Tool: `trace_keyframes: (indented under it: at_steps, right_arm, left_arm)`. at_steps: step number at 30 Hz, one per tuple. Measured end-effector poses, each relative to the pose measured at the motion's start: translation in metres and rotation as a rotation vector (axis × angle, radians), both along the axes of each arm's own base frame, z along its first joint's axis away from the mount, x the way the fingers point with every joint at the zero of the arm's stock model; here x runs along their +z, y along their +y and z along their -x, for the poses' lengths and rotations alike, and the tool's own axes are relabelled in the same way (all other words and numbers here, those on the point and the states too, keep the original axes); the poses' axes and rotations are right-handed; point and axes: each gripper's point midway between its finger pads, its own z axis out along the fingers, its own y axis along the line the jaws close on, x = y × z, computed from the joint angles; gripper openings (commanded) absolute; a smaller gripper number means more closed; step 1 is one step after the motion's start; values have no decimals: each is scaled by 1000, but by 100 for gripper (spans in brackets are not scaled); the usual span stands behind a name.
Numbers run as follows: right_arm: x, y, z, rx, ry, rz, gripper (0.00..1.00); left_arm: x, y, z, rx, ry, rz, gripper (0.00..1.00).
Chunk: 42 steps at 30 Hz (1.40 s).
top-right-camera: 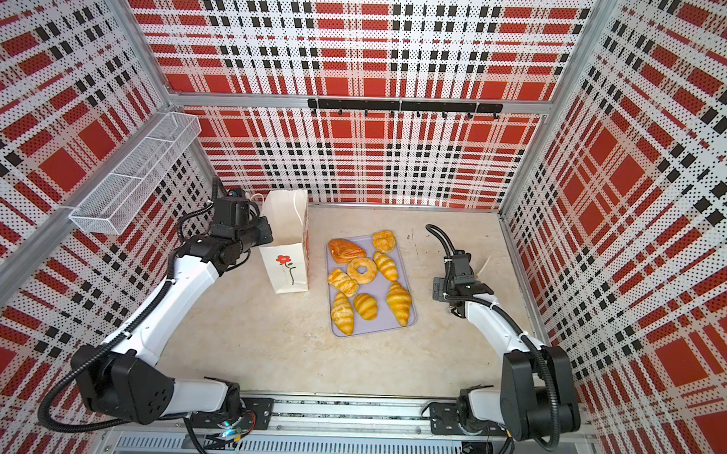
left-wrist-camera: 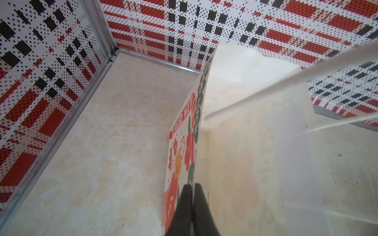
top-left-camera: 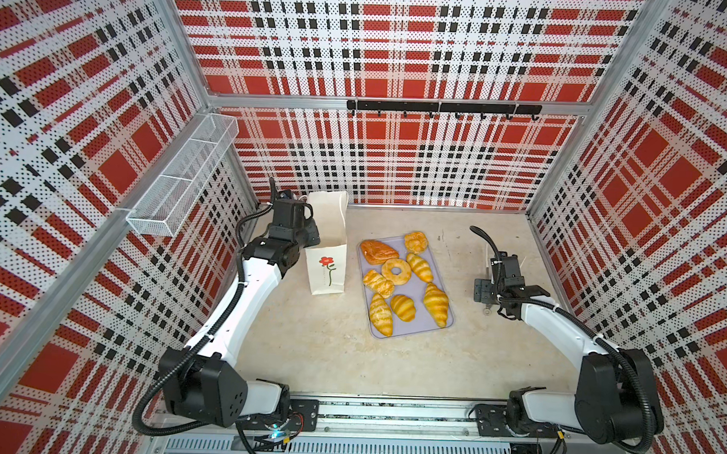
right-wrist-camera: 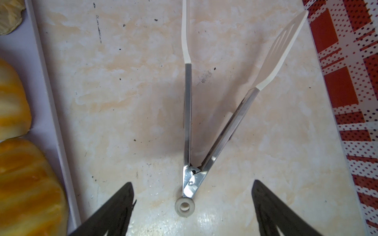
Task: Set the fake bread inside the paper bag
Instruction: 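Grasp the tongs handle with the right gripper while the left gripper lifts off the bag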
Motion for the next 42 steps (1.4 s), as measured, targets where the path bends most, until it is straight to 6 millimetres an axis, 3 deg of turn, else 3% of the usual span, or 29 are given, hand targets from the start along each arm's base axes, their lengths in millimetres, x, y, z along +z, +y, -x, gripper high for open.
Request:
trace_keyframes:
  at_steps: [6, 16, 24, 35, 42]
  right_arm:
    - [-1, -13, 1, -44, 1, -12, 89]
    - [-9, -42, 0, -147, 7, -66, 77]
    - [-45, -47, 1, -184, 114, -97, 70]
    - [-41, -48, -16, -202, 82, -125, 64]
    - [-49, -54, -27, -229, 99, -162, 54]
  left_arm:
    - [-1, -1, 1, -6, 4, 7, 8]
    - [-4, -4, 2, -2, 13, 52, 13]
    - [-14, 5, 10, 35, 27, 97, 29]
    - [-10, 7, 19, 41, 8, 120, 64]
    - [10, 13, 36, 55, -61, 111, 84]
